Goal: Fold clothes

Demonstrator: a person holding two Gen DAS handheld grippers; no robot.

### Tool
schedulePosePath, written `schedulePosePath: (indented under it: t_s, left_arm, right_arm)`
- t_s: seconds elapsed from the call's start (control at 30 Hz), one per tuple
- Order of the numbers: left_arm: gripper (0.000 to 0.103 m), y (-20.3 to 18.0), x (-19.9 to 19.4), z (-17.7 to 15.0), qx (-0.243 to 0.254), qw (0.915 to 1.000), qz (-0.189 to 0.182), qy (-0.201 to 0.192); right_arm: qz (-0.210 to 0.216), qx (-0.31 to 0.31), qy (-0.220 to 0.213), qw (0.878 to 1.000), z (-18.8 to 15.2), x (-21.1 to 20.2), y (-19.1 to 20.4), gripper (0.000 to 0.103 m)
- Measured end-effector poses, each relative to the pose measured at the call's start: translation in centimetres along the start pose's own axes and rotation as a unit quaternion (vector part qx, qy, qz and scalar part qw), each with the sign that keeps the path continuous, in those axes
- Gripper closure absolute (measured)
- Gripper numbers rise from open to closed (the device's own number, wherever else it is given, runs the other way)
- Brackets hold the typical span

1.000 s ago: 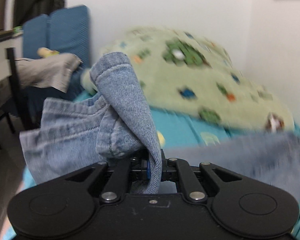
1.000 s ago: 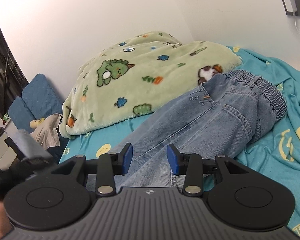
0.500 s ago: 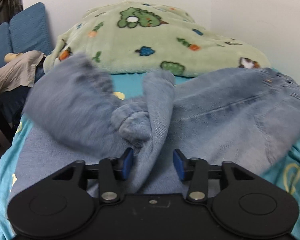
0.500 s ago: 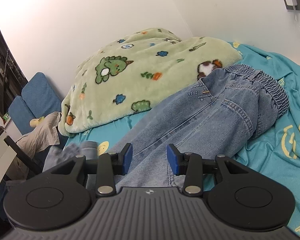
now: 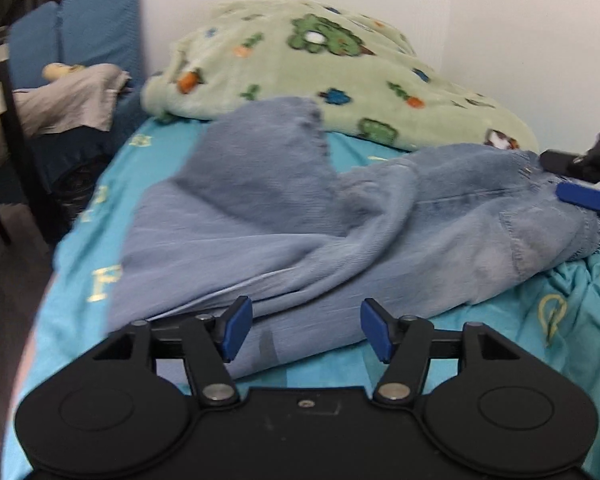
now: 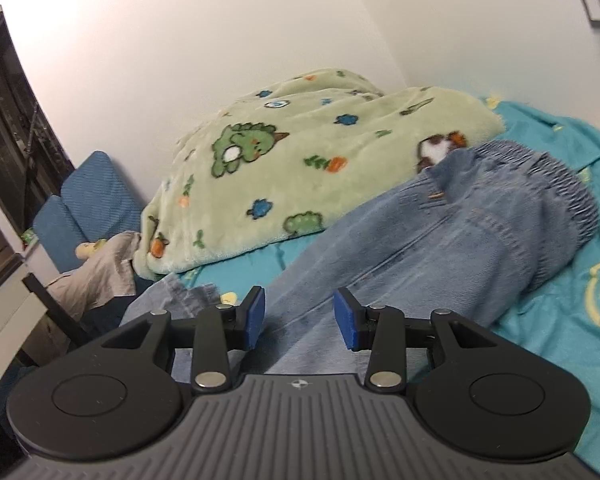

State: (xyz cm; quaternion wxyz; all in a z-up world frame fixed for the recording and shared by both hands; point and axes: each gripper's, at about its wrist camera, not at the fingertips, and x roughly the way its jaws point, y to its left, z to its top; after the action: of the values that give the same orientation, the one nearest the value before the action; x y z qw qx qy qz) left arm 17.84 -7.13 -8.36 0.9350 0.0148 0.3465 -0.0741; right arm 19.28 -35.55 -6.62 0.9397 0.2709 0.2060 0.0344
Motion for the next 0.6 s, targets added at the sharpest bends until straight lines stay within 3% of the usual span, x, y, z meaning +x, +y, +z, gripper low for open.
schedulePosePath:
  t_s: [0.23,0.33,0.4,0.5,0.6]
  left_arm:
    - [0.045,1.9,-0.4,-0.1,-0.039,0.9987,0.018,-0.027]
    - [0.045,2.1,0.4,0.0,-0.036,0.9974,0.045,-0.044]
    - [0.045,2.3,1.0,0.2,-0.023,0.9965,0.061,-0.053]
    - [0.045,2.5,1.7,0.1,-0.002,0.9939,0.089,-0.065]
    - [0.045,3.4,2.4,0.0,-0.022,0.9933,0.094,-0.064]
  right_arm:
    - [0.082,-0.035,0.070,0.994,-2.7,5.8,3.3,0.055]
    - [0.087,-0.035,0.086,0.992,-3.4,8.2,4.3,0.039]
    - [0.087,-0.029,0.096,0.991,-3.7,10.0,4.5,0.039]
    - [0.090,-0.026,0.106,0.990,-4.0,12.3,4.8,0.031]
    - [0.085,-0.040,0.119,0.989,-4.5,14.4,5.4,0.029]
